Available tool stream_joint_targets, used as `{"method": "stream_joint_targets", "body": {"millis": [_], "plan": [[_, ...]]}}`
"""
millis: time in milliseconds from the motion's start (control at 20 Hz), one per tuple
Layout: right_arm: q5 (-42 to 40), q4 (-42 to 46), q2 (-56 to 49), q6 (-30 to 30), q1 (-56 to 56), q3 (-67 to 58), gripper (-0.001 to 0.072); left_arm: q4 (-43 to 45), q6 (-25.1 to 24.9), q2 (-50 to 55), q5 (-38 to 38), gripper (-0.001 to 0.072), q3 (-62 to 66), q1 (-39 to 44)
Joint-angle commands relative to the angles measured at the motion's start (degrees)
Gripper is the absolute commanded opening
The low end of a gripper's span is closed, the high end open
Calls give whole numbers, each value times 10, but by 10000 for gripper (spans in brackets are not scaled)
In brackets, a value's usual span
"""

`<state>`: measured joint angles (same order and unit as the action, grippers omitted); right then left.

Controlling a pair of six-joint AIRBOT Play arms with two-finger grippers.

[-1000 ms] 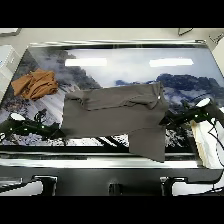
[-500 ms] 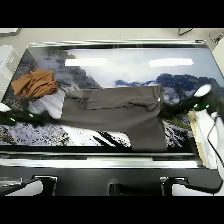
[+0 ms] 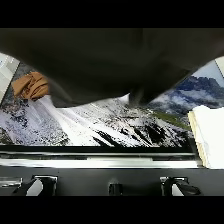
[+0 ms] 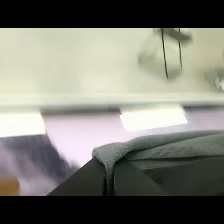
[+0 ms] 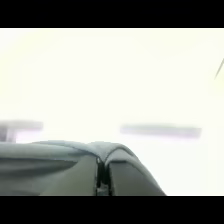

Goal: Fold the clothes and pants, and hang the long-sleeved shirts on hangers.

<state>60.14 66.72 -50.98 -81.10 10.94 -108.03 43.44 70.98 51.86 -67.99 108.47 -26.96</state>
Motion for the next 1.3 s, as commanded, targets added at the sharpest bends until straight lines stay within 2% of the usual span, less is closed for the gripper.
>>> {"method": "stream_joint_targets", "body": {"millis": [0, 200, 400, 500, 600, 700, 750, 900, 1000, 1100, 1250], "plan": [[-12, 50, 103, -29, -1, -32, 45, 27, 2, -96, 69, 20, 67, -5], [-19, 104, 143, -65, -1, -32, 45, 80, 25, -141, 89, 21, 67, -4], [5, 108, 127, -74, -1, -32, 45, 80, 27, -120, 51, 20, 64, -5], [92, 106, 90, -89, -1, -32, 44, 76, 53, -97, 0, 20, 36, -5], [241, 90, 19, -108, -1, -21, 44, 66, 56, -64, -65, 20, -36, -4], [341, 55, -72, -108, -1, 34, 43, 66, 55, -32, -79, 20, -151, 12], [350, 35, -113, -108, -2, 77, 43, 66, 48, -15, -69, 20, -221, 25], [271, 20, -225, -110, -43, 219, 42, 72, 29, 55, -4, 20, -402, 70], [193, 19, -305, -125, -89, 258, 42, 72, 29, 125, 49, 20, -467, 93], [91, 10, -384, -146, -122, 251, 43, 71, 17, 205, 92, 21, -467, 100], [-82, -22, -433, -170, -125, 240, 44, 71, 5, 286, 138, 21, -416, 98]]}}
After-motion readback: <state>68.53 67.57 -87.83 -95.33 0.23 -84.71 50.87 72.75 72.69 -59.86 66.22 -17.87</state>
